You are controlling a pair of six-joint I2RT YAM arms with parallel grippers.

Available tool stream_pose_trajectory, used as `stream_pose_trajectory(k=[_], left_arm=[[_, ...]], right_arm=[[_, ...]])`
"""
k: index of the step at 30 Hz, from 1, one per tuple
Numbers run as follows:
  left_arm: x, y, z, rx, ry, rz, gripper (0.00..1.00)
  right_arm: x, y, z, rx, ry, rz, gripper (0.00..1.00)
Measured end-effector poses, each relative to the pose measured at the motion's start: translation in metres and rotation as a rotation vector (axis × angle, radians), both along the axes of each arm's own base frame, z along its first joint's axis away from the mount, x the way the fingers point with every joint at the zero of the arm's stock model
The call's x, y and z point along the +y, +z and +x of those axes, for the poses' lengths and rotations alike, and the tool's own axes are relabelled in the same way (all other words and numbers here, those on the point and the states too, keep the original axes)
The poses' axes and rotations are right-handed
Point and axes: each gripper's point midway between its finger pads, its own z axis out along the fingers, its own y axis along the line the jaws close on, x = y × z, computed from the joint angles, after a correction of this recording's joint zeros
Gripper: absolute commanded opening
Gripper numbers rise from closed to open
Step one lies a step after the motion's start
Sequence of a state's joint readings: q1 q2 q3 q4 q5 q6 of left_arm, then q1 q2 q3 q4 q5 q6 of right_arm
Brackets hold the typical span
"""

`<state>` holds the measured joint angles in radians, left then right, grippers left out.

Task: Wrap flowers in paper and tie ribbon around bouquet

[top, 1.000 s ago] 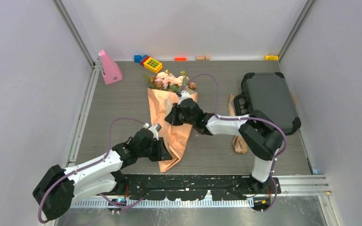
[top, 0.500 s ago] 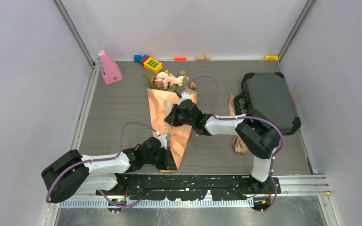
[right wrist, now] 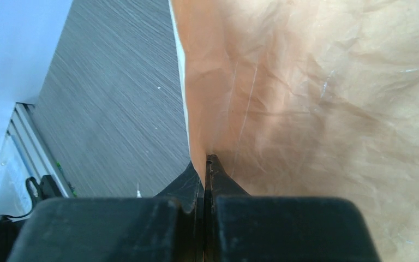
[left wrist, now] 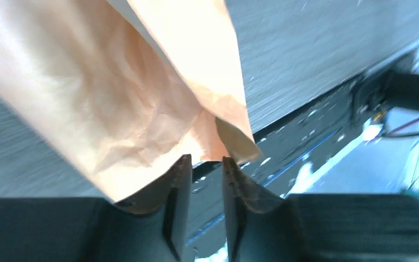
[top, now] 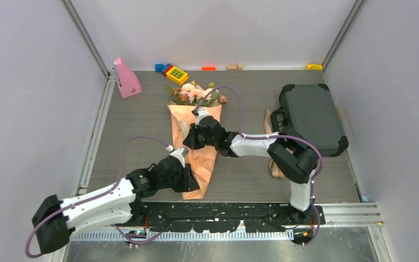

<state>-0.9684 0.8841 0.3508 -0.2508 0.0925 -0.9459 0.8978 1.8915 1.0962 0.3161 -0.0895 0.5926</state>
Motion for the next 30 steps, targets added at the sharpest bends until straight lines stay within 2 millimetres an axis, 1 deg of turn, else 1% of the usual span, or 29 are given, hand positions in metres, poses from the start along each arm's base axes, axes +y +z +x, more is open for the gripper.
stream_pose_trajectory(k=[2,3,4,5,7,8,10,13,15,18,20,21,25,27,30], left_arm=[[0.008,0.025,0.010,-0.049,0.064,0.007,0.47],[0.016,0.040,0.016,-0.080,0.112,0.013,0.50],[0.021,0.050,0.020,-0.102,0.142,0.015,0.53],[0.031,0.061,0.025,-0.131,0.194,0.029,0.57],[0.047,0.072,0.034,-0.172,0.266,0.066,0.67],[0.053,0.076,0.038,-0.188,0.293,0.081,0.72],[0.067,0.081,0.049,-0.217,0.356,0.132,0.78],[0.081,0.082,0.071,-0.233,0.442,0.210,0.83],[0.090,0.086,0.098,-0.227,0.521,0.227,0.84],[0.097,0.085,0.135,-0.193,0.610,0.192,0.86],[0.099,0.082,0.159,-0.165,0.650,0.153,0.87],[0.099,0.080,0.167,-0.152,0.659,0.140,0.87],[0.079,0.077,0.201,-0.101,0.624,0.065,0.87],[0.068,0.077,0.216,-0.094,0.596,0.033,0.84],[0.062,0.074,0.227,-0.083,0.580,0.019,0.77]], right_arm=[[0.000,-0.005,0.000,0.000,0.004,-0.016,0.01],[0.000,-0.009,0.001,-0.001,0.005,-0.027,0.01],[-0.001,-0.013,0.001,0.001,0.003,-0.039,0.01],[-0.002,-0.018,0.001,0.005,0.002,-0.052,0.01],[-0.006,-0.028,0.001,0.013,0.001,-0.081,0.03],[-0.007,-0.030,0.000,0.015,0.002,-0.090,0.04],[-0.009,-0.033,0.000,0.017,-0.001,-0.103,0.04],[-0.009,-0.034,0.000,0.013,0.002,-0.108,0.04],[-0.009,-0.035,0.000,0.012,0.004,-0.109,0.04],[-0.010,-0.040,0.000,0.015,0.005,-0.117,0.04],[-0.010,-0.043,0.000,0.018,0.006,-0.123,0.05],[-0.009,-0.045,0.001,0.019,0.006,-0.125,0.05],[-0.007,-0.047,0.002,0.021,0.006,-0.127,0.06],[-0.007,-0.047,0.003,0.022,0.004,-0.126,0.07],[-0.008,-0.048,0.003,0.024,-0.001,-0.127,0.07]])
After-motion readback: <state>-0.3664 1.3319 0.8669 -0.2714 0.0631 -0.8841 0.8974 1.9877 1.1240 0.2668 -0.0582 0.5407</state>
